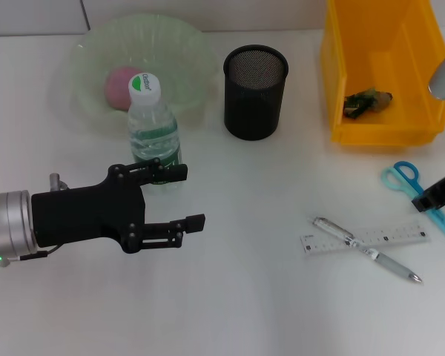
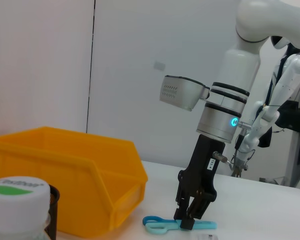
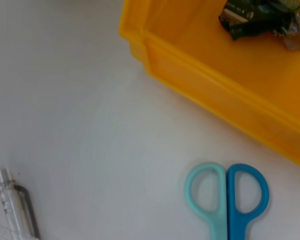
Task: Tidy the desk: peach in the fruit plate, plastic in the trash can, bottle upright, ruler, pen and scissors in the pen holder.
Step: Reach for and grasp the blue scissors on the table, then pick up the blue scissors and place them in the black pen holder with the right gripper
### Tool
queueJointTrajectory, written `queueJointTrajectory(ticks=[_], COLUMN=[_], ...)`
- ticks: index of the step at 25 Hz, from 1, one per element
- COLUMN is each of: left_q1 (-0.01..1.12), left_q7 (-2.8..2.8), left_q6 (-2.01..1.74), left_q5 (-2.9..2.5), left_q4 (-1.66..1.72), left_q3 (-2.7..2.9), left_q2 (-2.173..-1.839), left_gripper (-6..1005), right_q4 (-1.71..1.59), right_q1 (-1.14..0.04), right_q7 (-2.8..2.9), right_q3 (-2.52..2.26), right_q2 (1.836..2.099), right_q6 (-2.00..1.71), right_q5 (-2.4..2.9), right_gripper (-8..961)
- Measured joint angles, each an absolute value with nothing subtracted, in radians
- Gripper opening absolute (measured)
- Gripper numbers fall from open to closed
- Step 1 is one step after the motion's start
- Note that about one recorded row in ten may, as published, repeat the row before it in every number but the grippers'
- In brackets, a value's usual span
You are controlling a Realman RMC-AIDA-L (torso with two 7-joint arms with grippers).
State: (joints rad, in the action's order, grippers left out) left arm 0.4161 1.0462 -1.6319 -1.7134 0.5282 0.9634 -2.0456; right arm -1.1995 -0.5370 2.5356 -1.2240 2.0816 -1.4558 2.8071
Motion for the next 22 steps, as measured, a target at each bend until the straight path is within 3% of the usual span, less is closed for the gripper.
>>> queueJointTrajectory(ticks=[12,18,22], left_q1=[0.411,0.405,0.401], left_q7=[1.046,1.047,1.047], left_q6=[-1.633,-1.64,-1.642], left_q5=[-1.713,-1.714,-1.713], left_q4=[0.528,0.528,0.529], left_q3=[0.962,0.96,0.961], left_q2=[-2.046,-2.046,-2.046], left_gripper=[812,812,813], right_q4=[-1.231,-1.332,-1.311], right_q1=[-0.518,-0.501,-0.508], right_q7=[2.504,2.35,2.256], right_q3=[-1.193,-0.962,-0.749], right_q2=[2.079,2.077,2.054], right_q6=[-1.481,-1.627,-1.724], right_q5=[2.733,2.58,2.362], right_gripper=[213,213,213])
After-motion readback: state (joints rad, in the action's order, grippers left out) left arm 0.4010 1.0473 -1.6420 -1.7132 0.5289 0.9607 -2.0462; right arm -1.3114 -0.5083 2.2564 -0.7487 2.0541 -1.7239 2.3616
